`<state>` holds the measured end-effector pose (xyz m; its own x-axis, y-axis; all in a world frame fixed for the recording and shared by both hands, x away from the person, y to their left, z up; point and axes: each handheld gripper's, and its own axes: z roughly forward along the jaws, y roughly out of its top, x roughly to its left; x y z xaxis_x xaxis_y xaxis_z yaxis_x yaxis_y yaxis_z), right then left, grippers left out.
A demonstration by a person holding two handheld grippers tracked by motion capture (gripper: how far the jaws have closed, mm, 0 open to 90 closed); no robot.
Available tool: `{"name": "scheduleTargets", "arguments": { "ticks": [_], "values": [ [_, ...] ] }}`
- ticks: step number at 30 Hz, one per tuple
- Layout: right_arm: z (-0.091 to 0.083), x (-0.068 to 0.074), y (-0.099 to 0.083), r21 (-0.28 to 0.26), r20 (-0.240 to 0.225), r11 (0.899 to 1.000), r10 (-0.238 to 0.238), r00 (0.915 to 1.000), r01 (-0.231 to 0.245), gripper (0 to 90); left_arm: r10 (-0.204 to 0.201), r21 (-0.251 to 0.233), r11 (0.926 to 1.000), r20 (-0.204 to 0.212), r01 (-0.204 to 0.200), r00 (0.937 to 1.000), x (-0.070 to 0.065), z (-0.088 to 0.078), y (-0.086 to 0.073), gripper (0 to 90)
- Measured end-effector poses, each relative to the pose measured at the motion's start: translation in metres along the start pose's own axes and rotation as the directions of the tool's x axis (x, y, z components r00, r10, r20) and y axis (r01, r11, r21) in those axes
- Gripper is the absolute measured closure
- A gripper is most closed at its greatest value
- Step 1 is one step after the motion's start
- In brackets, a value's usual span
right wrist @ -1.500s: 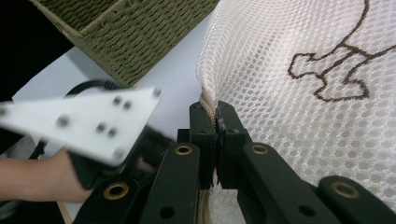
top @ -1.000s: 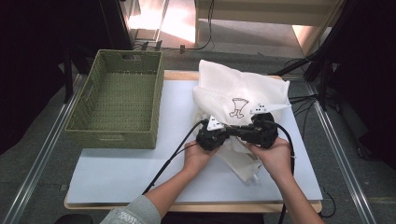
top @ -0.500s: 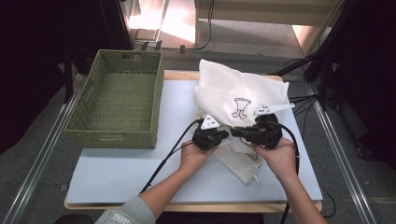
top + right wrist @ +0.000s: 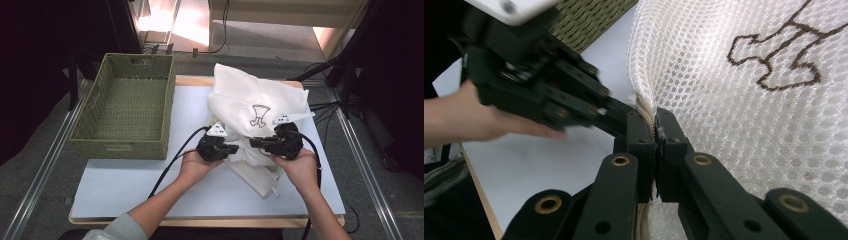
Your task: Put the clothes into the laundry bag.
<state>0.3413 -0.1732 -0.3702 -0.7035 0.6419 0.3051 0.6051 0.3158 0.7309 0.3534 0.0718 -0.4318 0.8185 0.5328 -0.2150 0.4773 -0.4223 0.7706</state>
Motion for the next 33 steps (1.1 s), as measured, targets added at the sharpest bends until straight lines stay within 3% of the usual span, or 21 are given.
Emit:
{"name": "scheduleTargets", "arguments": {
  "ticks": [2, 4, 7, 9, 11, 12, 14, 16, 19, 22, 25, 27, 30, 33],
  "values": [
    [0.001, 0.001, 0.0, 0.003, 0.002, 1.0, 0.001, 1.0, -0.001, 88.6, -0.013, -0.006, 0.9999, -0.009, 0.013, 0.9999, 0.003, -0.013, -0.005, 88.9],
    [0.001, 0.001, 0.001, 0.002, 0.002, 1.0, 0.001, 1.0, -0.001, 88.6, -0.023, -0.013, 0.9997, -0.044, 0.023, 0.9987, 0.007, -0.025, -0.009, 87.6],
    [0.002, 0.002, 0.001, 0.005, 0.004, 1.0, 0.003, 1.0, -0.003, 88.6, -0.064, -0.01, 0.998, -0.108, 0.063, 0.9922, 0.02, -0.036, -0.015, 84.7],
    [0.002, 0.002, 0.001, 0.007, 0.005, 1.0, -0.002, 1.0, 0.002, 88.6, -0.092, -0.018, 0.9958, -0.158, 0.09, 0.9831, 0.029, -0.038, -0.018, 80.0],
    [0.003, 0.002, 0.001, 0.008, 0.005, 1.0, 0.0, 1.0, 0.0, 88.6, -0.101, -0.001, 0.9947, -0.184, 0.103, 0.9777, 0.036, -0.036, -0.02, 73.9],
    [0.003, 0.002, 0.001, 0.008, 0.005, 1.0, 0.0, 1.0, 0.0, 88.6, -0.124, 0.012, 0.9916, -0.186, 0.129, 0.9746, 0.038, -0.033, -0.021, 72.8],
    [0.003, 0.002, 0.001, 0.008, 0.004, 1.0, 0.003, 1.0, -0.003, 88.5, -0.105, 0.038, 0.9926, -0.216, 0.116, 0.9708, 0.04, -0.028, -0.023, 68.4],
    [0.003, 0.001, 0.001, 0.007, 0.004, 1.0, 0.004, 1.0, -0.004, 88.5, -0.136, 0.018, 0.9896, -0.212, 0.143, 0.9679, 0.044, -0.025, -0.024, 66.0],
    [0.003, 0.001, 0.001, 0.011, 0.005, 1.0, 0.006, 1.0, -0.006, 88.5, -0.142, 0.008, 0.9891, -0.2, 0.147, 0.9693, 0.047, -0.019, -0.023, 60.8],
    [0.004, 0.001, 0.001, 0.009, 0.005, 1.0, 0.004, 1.0, -0.004, 88.4, -0.119, 0.06, 0.9893, -0.195, 0.133, 0.9735, 0.042, -0.008, -0.026, 55.6],
    [0.005, 0.001, 0.001, 0.009, 0.004, 1.0, 0.008, 1.0, -0.008, 88.4, -0.107, 0.068, 0.9898, -0.221, 0.125, 0.9693, 0.044, 0.005, -0.03, 53.5],
    [0.005, 0.001, 0.001, 0.01, 0.006, 1.0, 0.007, 1.0, -0.007, 88.3, -0.092, 0.056, 0.9925, -0.239, 0.108, 0.9667, 0.045, 0.009, -0.031, 56.4],
    [0.006, 0.002, 0.001, 0.012, 0.009, 1.0, 0.005, 0.9999, -0.005, 88.3, -0.032, 0.065, 0.9965, -0.28, 0.053, 0.9595, 0.041, 0.014, -0.031, 73.2],
    [0.008, 0.002, 0.001, 0.021, 0.012, 1.0, 0.009, 0.9999, -0.009, 88.3, -0.04, 0.091, 0.9938, -0.247, 0.065, 0.9682, 0.042, 0.014, -0.027, 89.5]
  ]
}}
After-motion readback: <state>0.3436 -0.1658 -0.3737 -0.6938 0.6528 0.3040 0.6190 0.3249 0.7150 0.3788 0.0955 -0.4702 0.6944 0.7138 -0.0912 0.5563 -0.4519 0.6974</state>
